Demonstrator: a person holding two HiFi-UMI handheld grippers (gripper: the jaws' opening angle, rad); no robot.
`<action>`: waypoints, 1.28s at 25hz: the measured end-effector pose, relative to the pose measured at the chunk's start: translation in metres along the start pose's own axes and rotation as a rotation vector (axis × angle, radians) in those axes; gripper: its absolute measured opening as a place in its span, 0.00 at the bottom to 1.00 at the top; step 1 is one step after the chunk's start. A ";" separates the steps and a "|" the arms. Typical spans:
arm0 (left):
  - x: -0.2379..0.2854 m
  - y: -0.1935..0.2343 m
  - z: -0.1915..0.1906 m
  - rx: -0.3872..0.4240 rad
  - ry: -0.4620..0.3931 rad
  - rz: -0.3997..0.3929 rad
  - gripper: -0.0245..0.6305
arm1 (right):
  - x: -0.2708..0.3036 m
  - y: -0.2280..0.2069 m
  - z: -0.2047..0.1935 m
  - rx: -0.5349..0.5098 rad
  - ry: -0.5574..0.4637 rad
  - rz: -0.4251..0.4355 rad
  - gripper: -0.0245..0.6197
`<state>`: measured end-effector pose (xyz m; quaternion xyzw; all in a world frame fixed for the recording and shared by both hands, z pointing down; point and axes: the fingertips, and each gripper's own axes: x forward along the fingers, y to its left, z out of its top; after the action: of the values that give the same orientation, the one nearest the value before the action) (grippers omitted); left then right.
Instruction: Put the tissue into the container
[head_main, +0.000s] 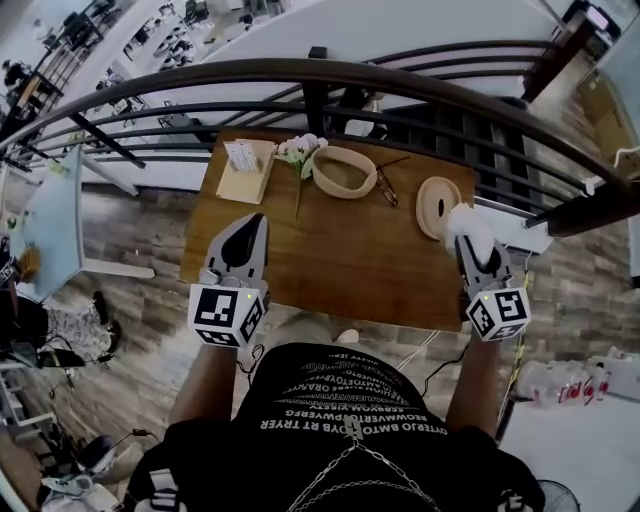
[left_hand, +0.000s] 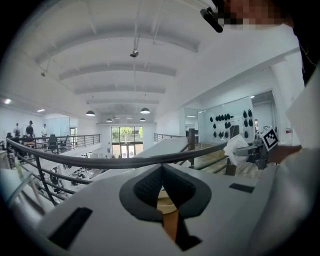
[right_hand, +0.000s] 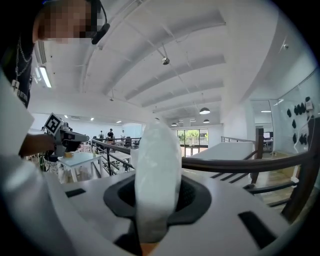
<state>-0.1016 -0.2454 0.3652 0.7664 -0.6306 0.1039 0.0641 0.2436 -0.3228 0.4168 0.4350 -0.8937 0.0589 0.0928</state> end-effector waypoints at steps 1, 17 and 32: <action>0.006 0.004 0.001 0.002 -0.001 -0.004 0.08 | 0.008 0.000 -0.003 0.002 0.011 -0.001 0.22; 0.111 0.084 -0.006 0.029 0.037 -0.046 0.08 | 0.208 0.014 -0.089 0.024 0.232 0.082 0.22; 0.124 0.148 -0.063 -0.039 0.141 0.001 0.08 | 0.368 0.061 -0.222 -0.022 0.529 0.227 0.22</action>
<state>-0.2290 -0.3779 0.4512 0.7556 -0.6267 0.1454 0.1234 -0.0018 -0.5260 0.7118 0.3005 -0.8822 0.1705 0.3201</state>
